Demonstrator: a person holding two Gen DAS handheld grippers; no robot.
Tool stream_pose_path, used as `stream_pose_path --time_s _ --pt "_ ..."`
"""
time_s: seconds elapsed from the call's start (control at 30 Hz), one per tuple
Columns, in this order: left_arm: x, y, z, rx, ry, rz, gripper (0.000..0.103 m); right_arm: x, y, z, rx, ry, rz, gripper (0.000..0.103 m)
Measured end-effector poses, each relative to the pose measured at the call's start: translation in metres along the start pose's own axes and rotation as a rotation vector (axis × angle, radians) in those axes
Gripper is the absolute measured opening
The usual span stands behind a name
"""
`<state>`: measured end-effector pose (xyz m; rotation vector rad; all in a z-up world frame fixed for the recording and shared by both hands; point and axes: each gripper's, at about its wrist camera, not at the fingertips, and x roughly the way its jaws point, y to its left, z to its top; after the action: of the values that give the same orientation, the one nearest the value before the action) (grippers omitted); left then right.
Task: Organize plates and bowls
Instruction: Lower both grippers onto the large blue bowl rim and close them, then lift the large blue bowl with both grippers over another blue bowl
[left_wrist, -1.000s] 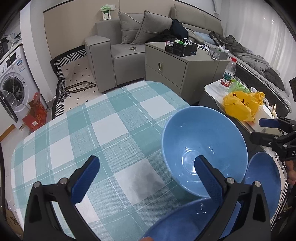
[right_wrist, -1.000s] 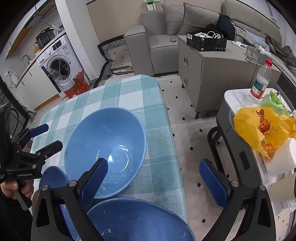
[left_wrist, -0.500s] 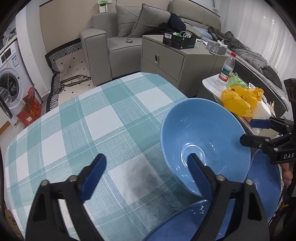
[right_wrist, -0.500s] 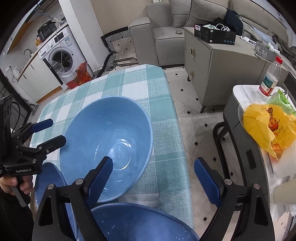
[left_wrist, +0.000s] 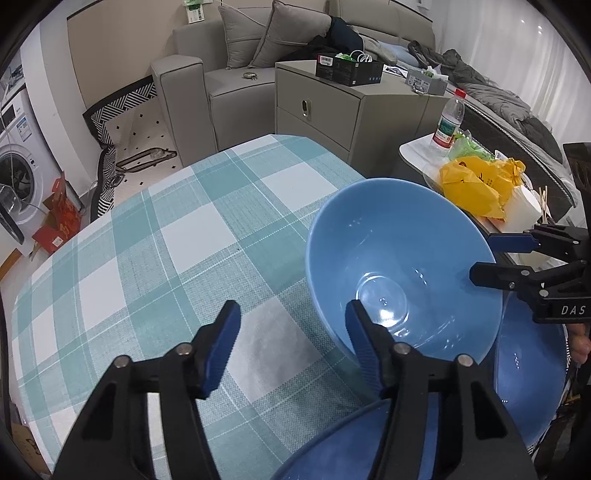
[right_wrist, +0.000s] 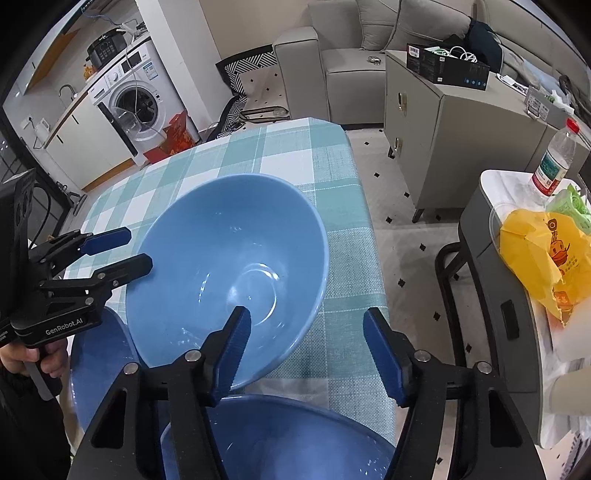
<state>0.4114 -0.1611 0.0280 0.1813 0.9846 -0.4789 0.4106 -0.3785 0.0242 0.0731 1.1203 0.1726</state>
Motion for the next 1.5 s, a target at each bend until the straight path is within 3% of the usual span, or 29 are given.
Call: stream_pose_path --time_s 0.17,0.43,0.63,0.87,1.0,1.5 --pt "0.003 0.001 0.002 -0.016 0.005 -0.015 0.042 0.003 0.004 0.000 -0.015 0.007 0.001 0.057" --pt "0.008 -0.002 0.003 -0.009 0.024 -0.026 0.038 0.009 0.007 0.001 -0.027 0.016 0.007 0.047" --pt "0.012 -0.006 0.002 -0.006 0.044 -0.040 0.037 0.013 0.008 0.000 -0.032 0.018 -0.006 0.033" --pt "0.010 -0.013 0.002 0.025 0.033 -0.042 0.023 0.013 0.008 -0.001 -0.040 0.005 -0.007 0.022" --pt "0.009 -0.017 0.001 0.047 0.029 -0.044 0.018 0.012 0.011 -0.001 -0.062 -0.014 -0.030 0.020" --pt "0.003 -0.017 0.004 0.050 0.001 -0.011 0.016 0.005 0.016 0.001 -0.067 -0.033 -0.052 0.018"
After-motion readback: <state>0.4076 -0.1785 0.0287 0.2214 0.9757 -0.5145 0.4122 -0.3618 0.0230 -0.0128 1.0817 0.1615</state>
